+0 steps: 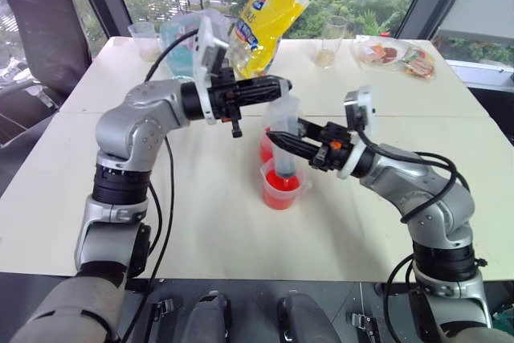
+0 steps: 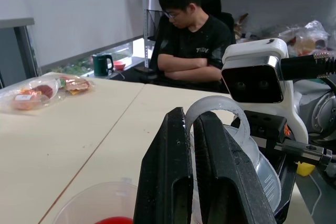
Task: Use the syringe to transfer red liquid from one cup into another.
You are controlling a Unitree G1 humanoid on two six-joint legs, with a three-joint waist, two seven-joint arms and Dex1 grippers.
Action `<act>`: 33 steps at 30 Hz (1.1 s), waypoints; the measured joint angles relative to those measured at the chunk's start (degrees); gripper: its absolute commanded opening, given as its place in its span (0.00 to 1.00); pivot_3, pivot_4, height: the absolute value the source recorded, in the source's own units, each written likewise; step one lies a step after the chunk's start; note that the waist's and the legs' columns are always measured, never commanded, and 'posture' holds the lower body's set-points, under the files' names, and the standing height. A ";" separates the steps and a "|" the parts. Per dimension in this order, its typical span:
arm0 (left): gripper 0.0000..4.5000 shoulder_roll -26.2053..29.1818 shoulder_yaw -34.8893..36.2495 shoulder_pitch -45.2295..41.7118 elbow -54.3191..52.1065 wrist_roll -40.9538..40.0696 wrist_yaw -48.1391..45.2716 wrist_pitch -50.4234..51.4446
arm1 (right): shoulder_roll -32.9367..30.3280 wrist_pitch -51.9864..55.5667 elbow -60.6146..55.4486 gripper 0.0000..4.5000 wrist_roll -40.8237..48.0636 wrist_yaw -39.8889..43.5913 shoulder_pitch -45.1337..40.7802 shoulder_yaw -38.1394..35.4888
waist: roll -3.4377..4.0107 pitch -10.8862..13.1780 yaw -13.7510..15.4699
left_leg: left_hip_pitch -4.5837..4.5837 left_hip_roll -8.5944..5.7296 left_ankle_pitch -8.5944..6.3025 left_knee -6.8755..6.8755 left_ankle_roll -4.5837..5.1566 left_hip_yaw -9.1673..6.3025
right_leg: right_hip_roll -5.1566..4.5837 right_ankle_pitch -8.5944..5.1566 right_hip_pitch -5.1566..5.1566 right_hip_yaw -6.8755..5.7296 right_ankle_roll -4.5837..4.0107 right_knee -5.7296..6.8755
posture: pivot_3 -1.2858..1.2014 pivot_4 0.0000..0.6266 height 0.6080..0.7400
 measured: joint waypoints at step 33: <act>0.98 12.68 4.55 11.91 -8.41 -3.84 2.55 5.42 | -17.32 30.36 29.11 0.31 4.84 -18.68 -28.57 -8.62 | -0.01 0.00 0.17 | -0.07 0.00 -0.05 -0.11 0.09 0.01 | -0.10 -0.01 -0.01 0.01 -0.02 -0.24 | 0.52 0.24 1.00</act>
